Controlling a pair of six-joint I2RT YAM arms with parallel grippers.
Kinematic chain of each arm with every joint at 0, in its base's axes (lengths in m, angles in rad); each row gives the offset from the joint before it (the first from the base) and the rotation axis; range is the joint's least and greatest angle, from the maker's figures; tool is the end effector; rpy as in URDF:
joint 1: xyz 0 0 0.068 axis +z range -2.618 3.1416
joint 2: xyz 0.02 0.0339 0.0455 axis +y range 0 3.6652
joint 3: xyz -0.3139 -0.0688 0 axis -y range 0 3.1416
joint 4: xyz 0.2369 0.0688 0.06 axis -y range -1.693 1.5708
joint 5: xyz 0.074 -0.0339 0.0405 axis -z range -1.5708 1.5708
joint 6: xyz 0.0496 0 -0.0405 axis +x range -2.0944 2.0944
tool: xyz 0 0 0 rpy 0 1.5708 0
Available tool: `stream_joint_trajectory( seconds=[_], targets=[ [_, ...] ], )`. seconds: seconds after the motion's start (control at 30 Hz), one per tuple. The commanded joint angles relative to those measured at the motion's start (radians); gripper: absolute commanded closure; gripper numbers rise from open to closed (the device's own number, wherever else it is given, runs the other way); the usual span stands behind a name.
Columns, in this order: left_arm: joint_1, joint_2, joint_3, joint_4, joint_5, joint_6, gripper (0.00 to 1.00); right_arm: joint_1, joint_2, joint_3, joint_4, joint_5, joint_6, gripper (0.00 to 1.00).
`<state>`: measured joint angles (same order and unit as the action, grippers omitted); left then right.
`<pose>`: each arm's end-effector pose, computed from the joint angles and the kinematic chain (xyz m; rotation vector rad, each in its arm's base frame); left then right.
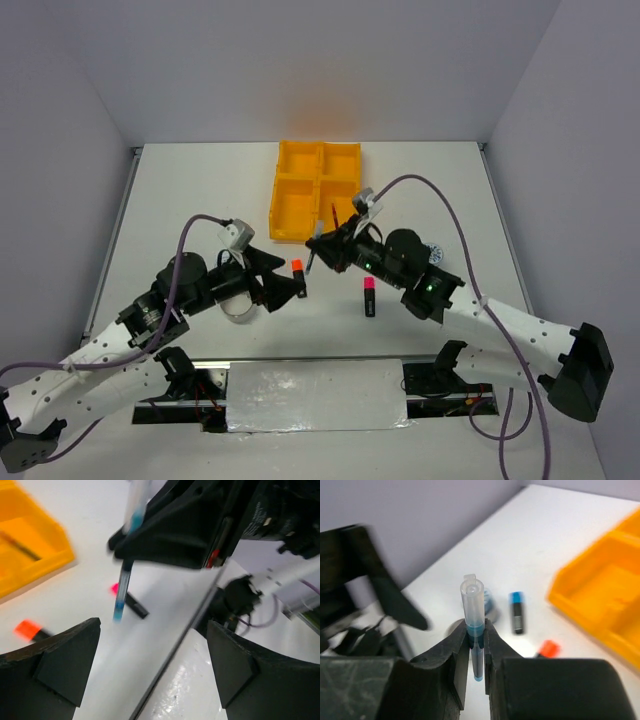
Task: Sort the stationery into containers
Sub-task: Place the pen in the storage box.
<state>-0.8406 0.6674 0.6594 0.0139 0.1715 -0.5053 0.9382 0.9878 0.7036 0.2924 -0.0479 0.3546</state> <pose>0.0829 -0.1053 0.3666 0.4255 1.6398 -1.1717 0.1252 0.1748 0.3677 -0.5165 1.5801 1.0410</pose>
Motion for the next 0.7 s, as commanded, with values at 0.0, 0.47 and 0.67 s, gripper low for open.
stream_joint_trajectory(
  seconds=[0.0,0.47,0.67],
  targets=[
    [-0.002,0.018,0.14,-0.399,-0.371,-0.065,0.01,-0.12,0.053,0.124,-0.091,-0.03,-0.06,1.0],
    [-0.003,-0.258,0.207,-0.649,-0.434,-0.018,0.01,-0.438,0.632,0.546,-0.311,-0.023,-0.097,1.0],
    [-0.003,-0.338,0.16,-0.589,-0.328,0.004,0.01,-0.464,0.765,0.628,-0.295,-0.032,-0.109,1.0]
  ],
)
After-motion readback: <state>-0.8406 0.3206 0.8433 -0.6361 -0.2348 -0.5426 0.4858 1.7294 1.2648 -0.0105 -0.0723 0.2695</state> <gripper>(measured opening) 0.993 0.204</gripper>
